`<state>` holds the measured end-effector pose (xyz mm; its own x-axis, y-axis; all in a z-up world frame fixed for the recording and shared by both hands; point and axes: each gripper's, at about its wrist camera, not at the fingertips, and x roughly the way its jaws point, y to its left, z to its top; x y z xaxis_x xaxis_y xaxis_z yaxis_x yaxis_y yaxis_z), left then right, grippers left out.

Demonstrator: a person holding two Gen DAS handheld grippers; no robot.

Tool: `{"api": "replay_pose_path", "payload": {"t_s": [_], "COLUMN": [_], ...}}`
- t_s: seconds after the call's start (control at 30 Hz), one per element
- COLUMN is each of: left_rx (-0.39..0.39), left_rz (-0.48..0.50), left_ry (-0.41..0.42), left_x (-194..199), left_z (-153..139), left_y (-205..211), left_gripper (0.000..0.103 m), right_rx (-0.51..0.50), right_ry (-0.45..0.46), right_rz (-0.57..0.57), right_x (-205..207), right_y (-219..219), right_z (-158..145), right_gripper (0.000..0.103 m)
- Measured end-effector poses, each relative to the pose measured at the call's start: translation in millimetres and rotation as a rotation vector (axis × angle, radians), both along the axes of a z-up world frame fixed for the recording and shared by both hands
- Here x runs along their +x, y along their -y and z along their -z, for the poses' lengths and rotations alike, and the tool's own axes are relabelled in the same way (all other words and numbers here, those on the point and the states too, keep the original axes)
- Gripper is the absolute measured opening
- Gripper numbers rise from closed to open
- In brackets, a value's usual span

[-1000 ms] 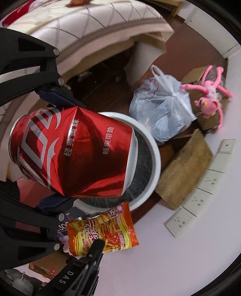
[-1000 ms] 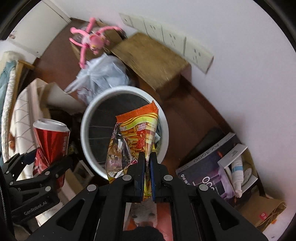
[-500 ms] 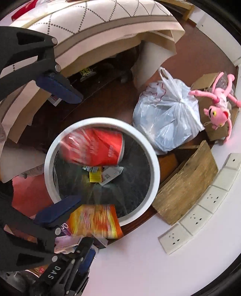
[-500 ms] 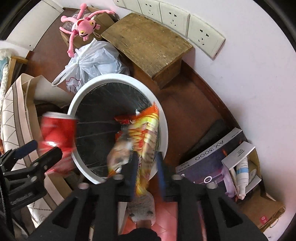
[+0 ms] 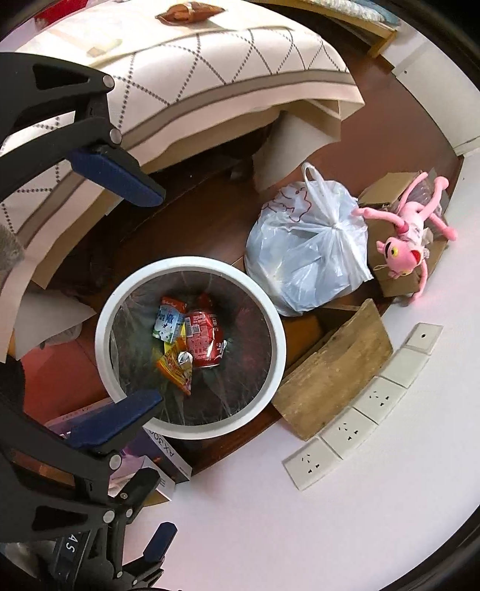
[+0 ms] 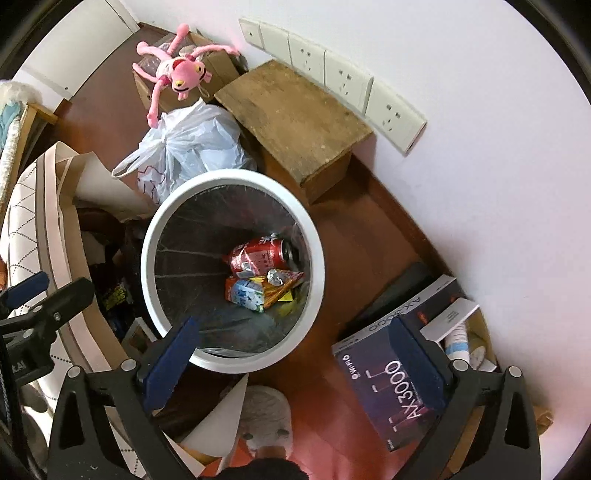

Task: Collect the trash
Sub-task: 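Move both tools back toward the table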

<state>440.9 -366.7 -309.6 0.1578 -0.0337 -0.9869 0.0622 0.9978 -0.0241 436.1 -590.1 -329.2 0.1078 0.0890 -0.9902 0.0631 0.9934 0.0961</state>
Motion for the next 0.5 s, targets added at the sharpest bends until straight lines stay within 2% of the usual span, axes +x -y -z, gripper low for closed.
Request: {"api": "replay_pose_path", "payload": {"t_s": [0.2,0.5], "left_rx": [0.006,-0.010], "left_rz": [-0.008,-0.015], "left_ry": [0.041,0.112], "left_x": [-12,-38], "left_z": [-19,-59], "left_y": [-7,-15], "left_gripper": [0.102,0.102], "right_rx": [-0.022,-0.015], "right_ry": [0.036,0.117], "right_rz": [-0.024,-0.034], "right_x": [-9,-32], "right_y": [-7,-15], "right_z": [-23,-75], "right_gripper": [0.103,0.103]}}
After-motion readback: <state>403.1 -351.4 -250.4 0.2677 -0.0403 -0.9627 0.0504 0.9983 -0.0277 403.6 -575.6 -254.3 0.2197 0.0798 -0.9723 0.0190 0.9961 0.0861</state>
